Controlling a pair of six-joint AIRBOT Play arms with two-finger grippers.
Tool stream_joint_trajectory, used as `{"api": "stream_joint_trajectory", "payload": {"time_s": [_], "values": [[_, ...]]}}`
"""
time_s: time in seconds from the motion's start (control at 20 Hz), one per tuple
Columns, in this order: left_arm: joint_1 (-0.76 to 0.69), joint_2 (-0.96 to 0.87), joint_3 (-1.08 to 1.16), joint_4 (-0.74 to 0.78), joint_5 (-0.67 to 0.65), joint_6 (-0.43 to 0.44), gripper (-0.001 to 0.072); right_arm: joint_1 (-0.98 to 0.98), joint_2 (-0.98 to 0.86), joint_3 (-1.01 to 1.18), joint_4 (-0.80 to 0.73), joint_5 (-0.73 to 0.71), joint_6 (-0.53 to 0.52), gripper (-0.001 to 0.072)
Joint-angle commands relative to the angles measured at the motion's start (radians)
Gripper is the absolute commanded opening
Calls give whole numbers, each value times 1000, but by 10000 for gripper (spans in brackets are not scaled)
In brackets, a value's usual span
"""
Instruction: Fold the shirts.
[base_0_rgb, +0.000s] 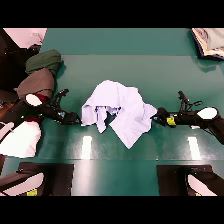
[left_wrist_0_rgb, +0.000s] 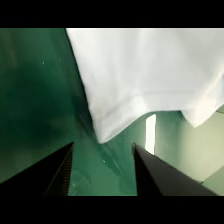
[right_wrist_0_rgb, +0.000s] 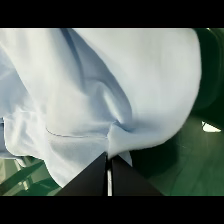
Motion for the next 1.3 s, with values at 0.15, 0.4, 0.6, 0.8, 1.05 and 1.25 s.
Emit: {"api": "stream_joint_trajectory", "payload": {"time_s": [0.15, 0.4, 0.6, 0.8, 1.05, 1.25], "values": [[-67, -32, -20, -47, 128, 18, 428, 1, 1, 1, 2, 1, 0, 13], [-67, -38, -3, -41, 148, -8, 25, 1, 1, 2, 1, 8, 0, 14], [-67, -22, 91, -12, 135, -10, 20, 1, 1, 21, -3, 9, -7, 13], [-43, 90, 359, 174, 125, -75, 20, 1, 2, 206, -12, 23, -60, 13], [0, 226, 837, 427, 100, -82, 21, 1, 1, 687, -272, 72, -58, 12], [0, 255, 1174, 458, 86, -80, 21, 1, 1, 1138, -511, 89, -35, 12]]}}
